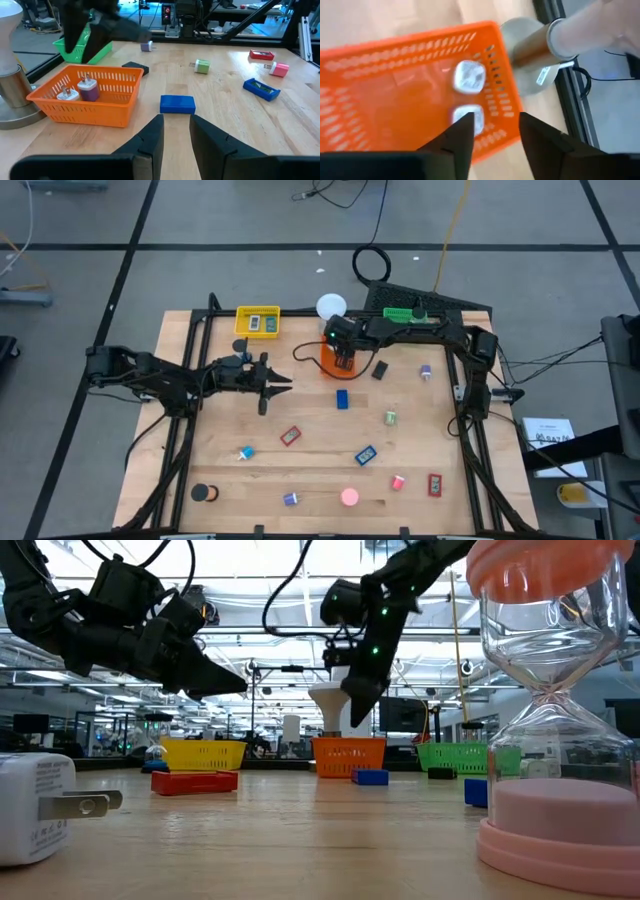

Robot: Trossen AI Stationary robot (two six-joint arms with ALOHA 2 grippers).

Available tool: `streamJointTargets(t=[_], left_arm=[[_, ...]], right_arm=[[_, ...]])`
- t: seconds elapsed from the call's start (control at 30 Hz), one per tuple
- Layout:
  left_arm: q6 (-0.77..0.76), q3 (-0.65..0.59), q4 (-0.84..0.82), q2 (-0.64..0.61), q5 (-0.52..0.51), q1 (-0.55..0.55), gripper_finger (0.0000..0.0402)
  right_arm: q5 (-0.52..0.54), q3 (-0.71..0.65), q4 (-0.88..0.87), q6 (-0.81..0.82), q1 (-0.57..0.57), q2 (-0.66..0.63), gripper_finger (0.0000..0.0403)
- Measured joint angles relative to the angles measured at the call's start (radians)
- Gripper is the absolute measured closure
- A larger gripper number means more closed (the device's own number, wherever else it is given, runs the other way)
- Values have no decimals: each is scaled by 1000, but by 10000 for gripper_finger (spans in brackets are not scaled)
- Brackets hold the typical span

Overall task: Pick & Place Office items
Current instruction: Put the middle purple charger adapter into the orange bin, then put the top red digital clock into the yellow bin

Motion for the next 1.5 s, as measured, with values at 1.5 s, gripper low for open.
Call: streamJointTargets(t=[1.5], left_arm=[[-11,1,-36,0,-174,-118,309]], right_arm=[[-181,-363,414,120,93,-260,402]])
